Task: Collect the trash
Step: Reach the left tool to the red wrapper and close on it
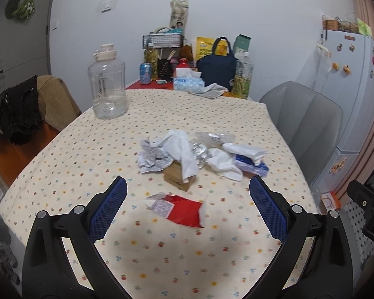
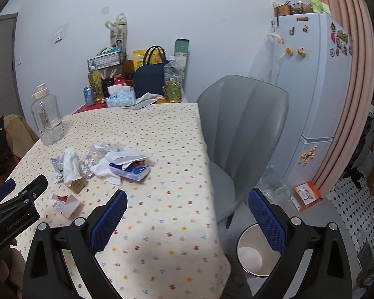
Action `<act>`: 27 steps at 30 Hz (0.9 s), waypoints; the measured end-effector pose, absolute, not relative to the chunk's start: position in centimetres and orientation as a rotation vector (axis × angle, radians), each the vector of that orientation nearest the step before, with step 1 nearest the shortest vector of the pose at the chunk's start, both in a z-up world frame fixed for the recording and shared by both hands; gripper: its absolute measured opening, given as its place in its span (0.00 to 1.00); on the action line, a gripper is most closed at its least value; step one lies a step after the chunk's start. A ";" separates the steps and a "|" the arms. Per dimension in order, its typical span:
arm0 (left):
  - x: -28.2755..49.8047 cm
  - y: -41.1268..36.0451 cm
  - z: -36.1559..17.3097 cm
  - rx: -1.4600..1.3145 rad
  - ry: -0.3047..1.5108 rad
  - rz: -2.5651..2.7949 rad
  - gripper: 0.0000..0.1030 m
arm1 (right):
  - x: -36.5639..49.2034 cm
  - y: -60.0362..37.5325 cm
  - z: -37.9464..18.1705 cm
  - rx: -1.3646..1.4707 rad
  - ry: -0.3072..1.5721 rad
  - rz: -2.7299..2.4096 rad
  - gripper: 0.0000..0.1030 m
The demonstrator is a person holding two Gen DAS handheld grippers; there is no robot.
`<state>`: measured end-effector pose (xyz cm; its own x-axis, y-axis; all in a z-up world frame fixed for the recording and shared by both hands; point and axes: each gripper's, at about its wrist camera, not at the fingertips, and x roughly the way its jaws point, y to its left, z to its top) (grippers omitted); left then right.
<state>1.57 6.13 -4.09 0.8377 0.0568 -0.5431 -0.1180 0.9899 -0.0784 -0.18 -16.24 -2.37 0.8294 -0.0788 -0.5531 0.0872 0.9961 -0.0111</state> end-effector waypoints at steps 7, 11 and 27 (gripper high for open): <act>2.7 8.5 -6.3 -0.133 0.620 0.132 0.95 | 1.4 -14.4 -4.1 -0.001 0.629 -0.045 0.90; 3.7 9.2 -7.9 -0.141 0.660 0.134 0.92 | 2.3 -13.7 -5.5 -0.011 0.663 -0.026 0.89; 7.3 11.5 -11.4 -0.189 0.757 0.161 0.80 | 5.5 -12.0 -9.0 -0.021 0.762 0.012 0.86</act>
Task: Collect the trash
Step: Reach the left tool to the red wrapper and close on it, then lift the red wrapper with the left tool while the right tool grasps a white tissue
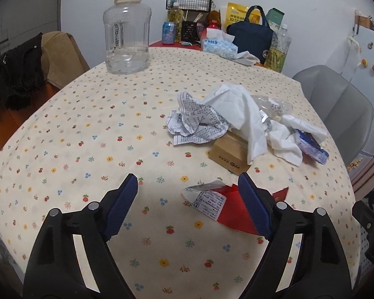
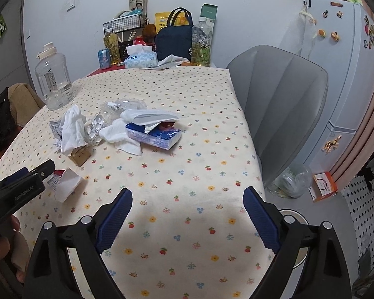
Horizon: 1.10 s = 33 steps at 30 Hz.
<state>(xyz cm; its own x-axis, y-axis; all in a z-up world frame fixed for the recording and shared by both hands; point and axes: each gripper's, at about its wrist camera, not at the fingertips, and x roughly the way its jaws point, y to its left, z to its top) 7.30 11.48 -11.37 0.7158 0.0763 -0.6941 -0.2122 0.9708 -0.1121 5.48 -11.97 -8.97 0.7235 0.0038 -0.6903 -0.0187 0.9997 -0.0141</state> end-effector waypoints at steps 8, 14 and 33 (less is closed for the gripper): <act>8.7 11.1 -11.8 -0.183 0.798 0.130 0.68 | 7.0 -11.3 -8.3 -0.019 0.748 0.018 0.85; 9.5 10.8 -12.4 -0.196 0.828 0.101 0.26 | 8.5 -10.4 -7.1 -0.020 0.716 0.042 0.85; 11.2 13.3 -10.2 -0.270 0.720 0.203 0.02 | 12.9 -7.6 -7.6 -0.037 0.748 0.118 0.72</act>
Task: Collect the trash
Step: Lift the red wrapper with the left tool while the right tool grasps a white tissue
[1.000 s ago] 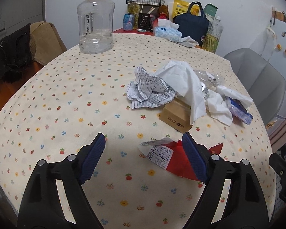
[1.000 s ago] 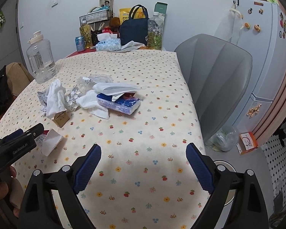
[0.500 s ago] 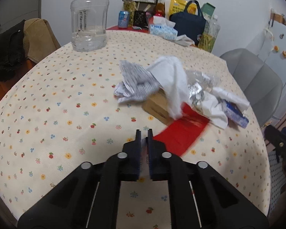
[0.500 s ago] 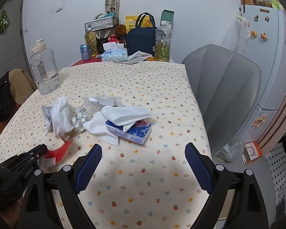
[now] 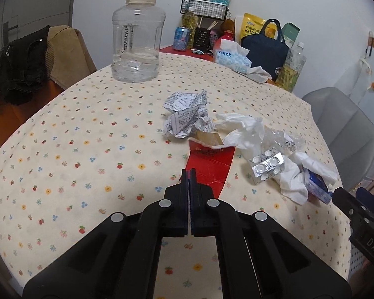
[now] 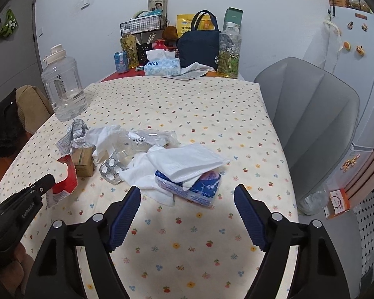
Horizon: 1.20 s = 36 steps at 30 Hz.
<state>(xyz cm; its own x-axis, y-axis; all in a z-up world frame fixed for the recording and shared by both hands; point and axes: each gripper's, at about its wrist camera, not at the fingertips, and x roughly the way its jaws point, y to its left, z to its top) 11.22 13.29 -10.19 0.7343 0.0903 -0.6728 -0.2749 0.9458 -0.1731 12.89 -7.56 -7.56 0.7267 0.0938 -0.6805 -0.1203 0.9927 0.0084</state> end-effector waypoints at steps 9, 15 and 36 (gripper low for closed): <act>13.6 11.6 -10.7 -0.254 0.745 0.188 0.02 | 14.7 -7.2 -8.1 -0.037 0.785 0.141 0.53; 14.1 10.8 -11.2 -0.247 0.761 0.176 0.02 | 15.8 -7.1 -8.8 -0.016 0.823 0.172 0.19; 10.4 8.8 -8.3 -0.232 0.688 0.133 0.02 | 10.8 -8.1 -5.2 0.004 0.718 0.216 0.02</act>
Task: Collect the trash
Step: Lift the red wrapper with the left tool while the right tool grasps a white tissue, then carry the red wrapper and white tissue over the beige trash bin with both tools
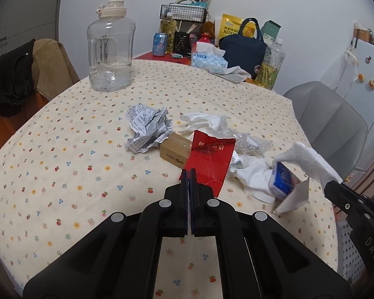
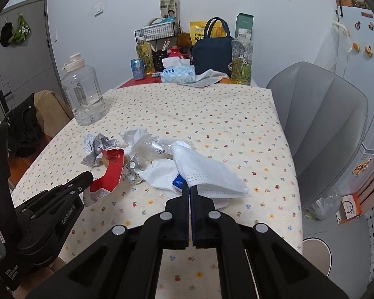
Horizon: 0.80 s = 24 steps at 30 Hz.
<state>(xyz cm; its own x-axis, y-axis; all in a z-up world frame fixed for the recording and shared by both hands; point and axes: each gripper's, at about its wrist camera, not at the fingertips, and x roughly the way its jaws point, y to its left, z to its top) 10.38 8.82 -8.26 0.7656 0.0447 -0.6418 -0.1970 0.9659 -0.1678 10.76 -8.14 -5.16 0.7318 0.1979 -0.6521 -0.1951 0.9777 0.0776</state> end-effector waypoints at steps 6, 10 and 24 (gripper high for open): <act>9.3 7.7 -7.1 -0.214 0.664 0.111 0.02 | 8.9 -9.8 -4.1 0.023 0.684 0.196 0.02; 8.7 6.6 -6.4 -0.200 0.649 0.097 0.02 | 8.0 -11.0 -3.4 0.035 0.667 0.183 0.02; 8.7 0.4 -5.4 -0.133 0.642 0.005 0.02 | 5.6 -16.6 -3.2 0.075 0.656 0.091 0.02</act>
<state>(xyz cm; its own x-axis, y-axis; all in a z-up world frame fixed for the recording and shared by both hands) 8.67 0.42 -5.44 0.8009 -0.0364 -0.5977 -0.0459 0.9915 -0.1219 5.58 -16.60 -3.21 0.7890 0.1082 -0.6048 -0.0607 0.9933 0.0986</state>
